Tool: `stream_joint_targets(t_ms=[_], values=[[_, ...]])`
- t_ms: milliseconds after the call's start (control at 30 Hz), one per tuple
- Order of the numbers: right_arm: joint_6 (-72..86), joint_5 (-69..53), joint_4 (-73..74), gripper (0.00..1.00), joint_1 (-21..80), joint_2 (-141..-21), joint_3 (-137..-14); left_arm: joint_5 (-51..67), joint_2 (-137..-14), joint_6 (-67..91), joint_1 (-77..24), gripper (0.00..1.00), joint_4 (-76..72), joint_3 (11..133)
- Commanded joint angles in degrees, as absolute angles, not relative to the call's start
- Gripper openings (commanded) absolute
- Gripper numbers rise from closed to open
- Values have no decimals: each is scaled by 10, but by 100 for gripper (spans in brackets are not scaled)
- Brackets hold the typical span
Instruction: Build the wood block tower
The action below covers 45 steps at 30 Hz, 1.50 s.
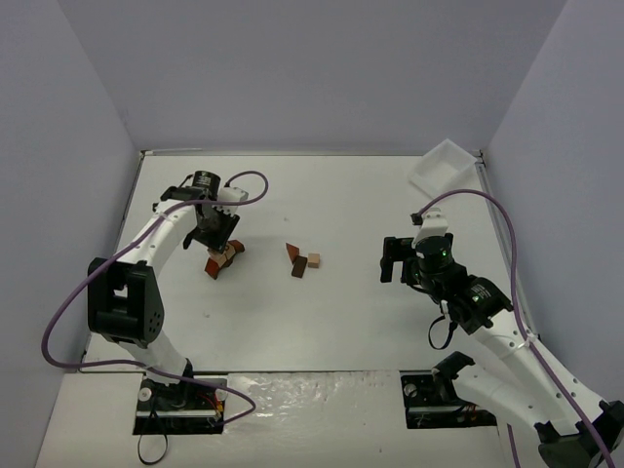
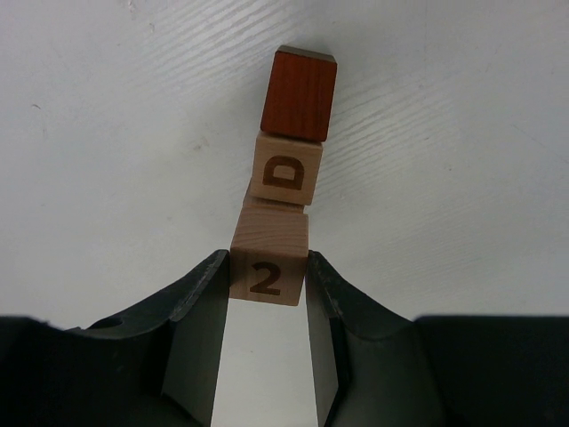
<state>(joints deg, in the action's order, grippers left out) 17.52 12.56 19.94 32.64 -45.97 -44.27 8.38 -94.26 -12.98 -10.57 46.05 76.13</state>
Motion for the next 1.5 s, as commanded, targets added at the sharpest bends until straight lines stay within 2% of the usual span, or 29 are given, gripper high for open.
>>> stream_joint_targets(t_ms=[0, 1467], values=[[171, 126, 164, 100, 323, -465, -462, 104, -946, -121, -102, 0, 449, 808], [172, 127, 164, 100, 323, -465, -460, 79, -979, -127, -129, 0, 449, 841]])
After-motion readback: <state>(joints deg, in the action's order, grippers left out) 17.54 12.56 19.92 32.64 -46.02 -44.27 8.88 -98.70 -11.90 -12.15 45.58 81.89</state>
